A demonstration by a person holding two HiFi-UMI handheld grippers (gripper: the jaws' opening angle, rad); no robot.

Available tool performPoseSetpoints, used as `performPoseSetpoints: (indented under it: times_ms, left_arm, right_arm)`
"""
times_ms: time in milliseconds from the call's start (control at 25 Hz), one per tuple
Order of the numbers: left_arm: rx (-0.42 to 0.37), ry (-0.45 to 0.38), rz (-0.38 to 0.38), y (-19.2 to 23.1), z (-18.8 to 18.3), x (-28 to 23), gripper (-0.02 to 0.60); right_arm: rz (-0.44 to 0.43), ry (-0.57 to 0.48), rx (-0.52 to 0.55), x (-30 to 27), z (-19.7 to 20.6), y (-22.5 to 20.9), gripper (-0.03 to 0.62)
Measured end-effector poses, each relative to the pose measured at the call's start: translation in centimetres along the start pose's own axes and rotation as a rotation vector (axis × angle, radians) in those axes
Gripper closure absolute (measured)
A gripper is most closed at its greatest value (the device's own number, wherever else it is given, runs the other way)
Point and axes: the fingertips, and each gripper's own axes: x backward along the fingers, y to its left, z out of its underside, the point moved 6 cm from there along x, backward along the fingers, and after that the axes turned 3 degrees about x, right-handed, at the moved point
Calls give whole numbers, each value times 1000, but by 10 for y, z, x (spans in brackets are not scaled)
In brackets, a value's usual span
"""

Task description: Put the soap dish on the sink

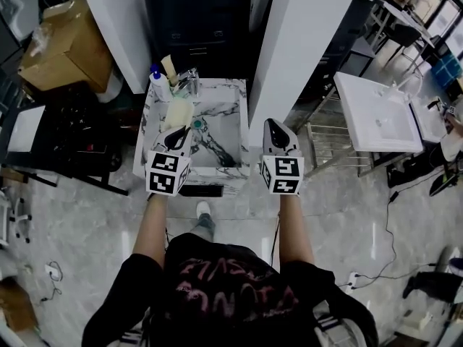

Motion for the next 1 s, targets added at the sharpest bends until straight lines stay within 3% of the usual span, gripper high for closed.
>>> performPoseSetpoints:
  times_ms: [600, 1000]
  left_arm:
    - [-13, 29, 122, 76, -23, -105, 552]
    - [-30, 37, 196, 86, -23, -132, 552]
  right_arm:
    - [57, 50, -12, -130, -9, 4, 580]
    - [107, 52, -20, -153, -10, 6, 580]
